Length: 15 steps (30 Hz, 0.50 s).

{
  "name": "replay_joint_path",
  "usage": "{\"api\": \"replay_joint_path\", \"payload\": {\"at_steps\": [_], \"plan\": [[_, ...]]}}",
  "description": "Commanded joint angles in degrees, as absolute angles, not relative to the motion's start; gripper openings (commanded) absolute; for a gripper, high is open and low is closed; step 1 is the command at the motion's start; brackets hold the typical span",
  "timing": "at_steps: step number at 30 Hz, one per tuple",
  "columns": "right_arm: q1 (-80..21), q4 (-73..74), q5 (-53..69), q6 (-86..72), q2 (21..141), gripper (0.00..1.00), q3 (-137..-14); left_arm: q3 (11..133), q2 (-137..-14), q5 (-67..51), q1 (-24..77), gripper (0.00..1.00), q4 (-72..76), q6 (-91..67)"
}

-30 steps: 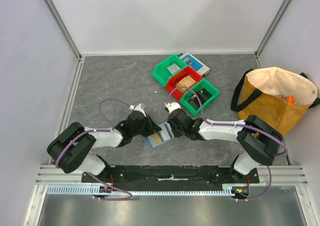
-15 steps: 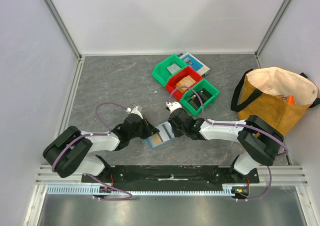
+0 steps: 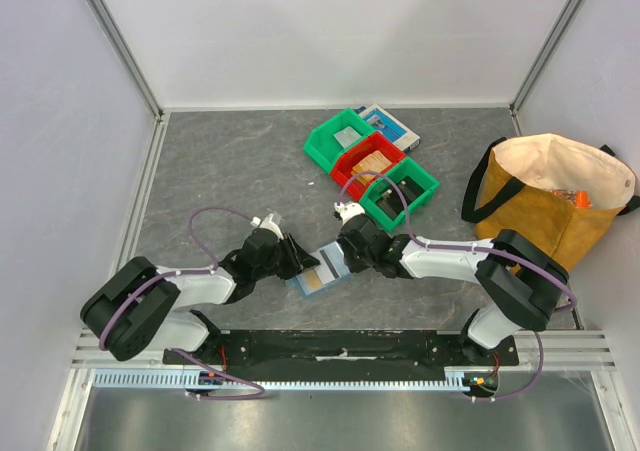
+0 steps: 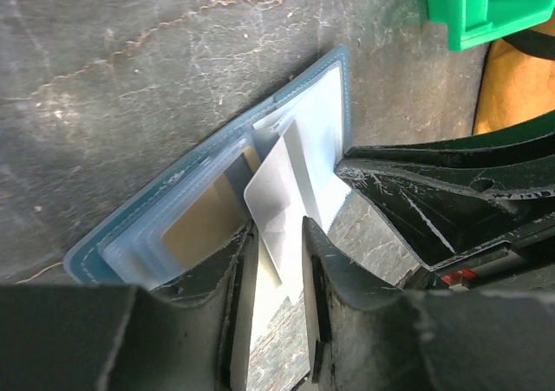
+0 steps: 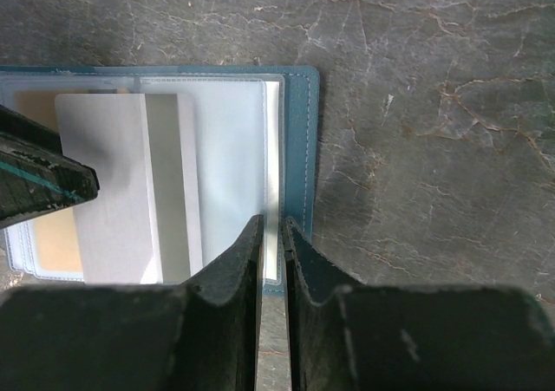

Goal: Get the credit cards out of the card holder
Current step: Remove the credit card from the card holder.

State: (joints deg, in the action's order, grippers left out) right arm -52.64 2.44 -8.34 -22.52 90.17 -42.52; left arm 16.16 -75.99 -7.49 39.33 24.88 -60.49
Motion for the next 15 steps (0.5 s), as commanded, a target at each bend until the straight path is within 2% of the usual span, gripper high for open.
{"api": "replay_joint_path", "payload": {"at_steps": [1, 8, 11, 13, 15], "plan": [[-52.65, 3.08, -6.59, -23.12, 90.18, 0.19, -41.48, 17.05, -77.96, -9.32, 39.20, 0.36, 28.47, -60.91], [-52.65, 2.90, -6.50, -23.11, 90.53, 0.19, -41.40, 17.32, -79.80, -9.23, 39.29, 0.35, 29.62, -61.43], [-52.65, 2.81, -6.59, -23.12, 90.35, 0.19, -41.22, 16.88, -79.81, -9.05, 39.29, 0.18, 30.15, -62.05], [-52.65, 2.81, -6.59, -23.29, 90.18, 0.19, -41.13, 16.26, -78.93, -8.53, 39.29, 0.02, 29.97, -62.14], [-52.56, 2.72, -6.68, -23.29, 89.91, 0.19, -41.04, 15.65, -76.65, -7.48, 39.20, 0.02, 29.18, -62.05]]}}
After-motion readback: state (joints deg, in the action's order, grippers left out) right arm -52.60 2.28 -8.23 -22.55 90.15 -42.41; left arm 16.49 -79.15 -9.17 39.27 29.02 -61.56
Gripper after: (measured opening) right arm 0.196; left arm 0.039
